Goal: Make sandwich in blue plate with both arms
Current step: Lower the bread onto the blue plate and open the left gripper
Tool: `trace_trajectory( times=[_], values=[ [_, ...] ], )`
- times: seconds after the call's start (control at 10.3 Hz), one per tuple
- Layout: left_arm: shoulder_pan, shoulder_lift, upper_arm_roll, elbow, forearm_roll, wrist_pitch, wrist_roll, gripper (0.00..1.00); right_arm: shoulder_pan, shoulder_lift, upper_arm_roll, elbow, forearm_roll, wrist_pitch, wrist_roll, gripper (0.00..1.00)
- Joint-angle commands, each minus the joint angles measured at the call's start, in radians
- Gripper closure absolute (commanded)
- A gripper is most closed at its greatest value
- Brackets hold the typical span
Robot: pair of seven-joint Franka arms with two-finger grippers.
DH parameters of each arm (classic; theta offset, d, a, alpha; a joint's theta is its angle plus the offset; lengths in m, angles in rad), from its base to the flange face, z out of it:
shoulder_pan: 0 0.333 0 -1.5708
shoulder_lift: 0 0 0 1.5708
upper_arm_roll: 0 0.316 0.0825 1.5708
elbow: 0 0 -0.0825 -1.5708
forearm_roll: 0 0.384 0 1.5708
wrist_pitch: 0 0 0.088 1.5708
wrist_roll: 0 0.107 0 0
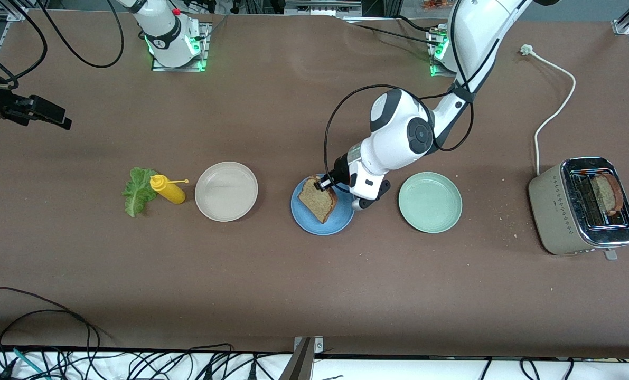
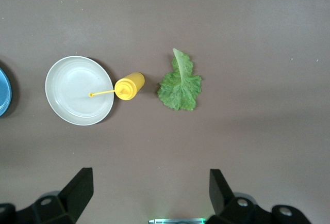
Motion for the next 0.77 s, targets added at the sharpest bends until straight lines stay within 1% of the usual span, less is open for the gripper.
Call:
trace_trajectory(
  times=[0.0, 0.1, 0.29, 0.68],
  values=[
    [-0.026, 0.015, 0.007, 0.001, -0.042, 0.080, 0.022, 1.00, 0.001, 0.001, 0.010, 0.010, -0.016, -0.016, -0.003, 0.00],
    [-0.026, 0.024, 0.007, 0.001, -0.042, 0.091, 0.022, 1.00, 0.001, 0.001, 0.010, 0.004, -0.013, -0.017, -0.003, 0.00],
    [-0.030, 0.036, 0.007, 0.001, -0.041, 0.091, 0.022, 1.00, 0.001, 0.001, 0.012, 0.004, -0.001, -0.066, -0.018, 0.00],
    [-0.030, 0.046, 0.007, 0.006, -0.041, 0.091, 0.022, 1.00, -0.003, 0.003, 0.008, 0.038, -0.001, -0.062, -0.023, 0.00]
  ],
)
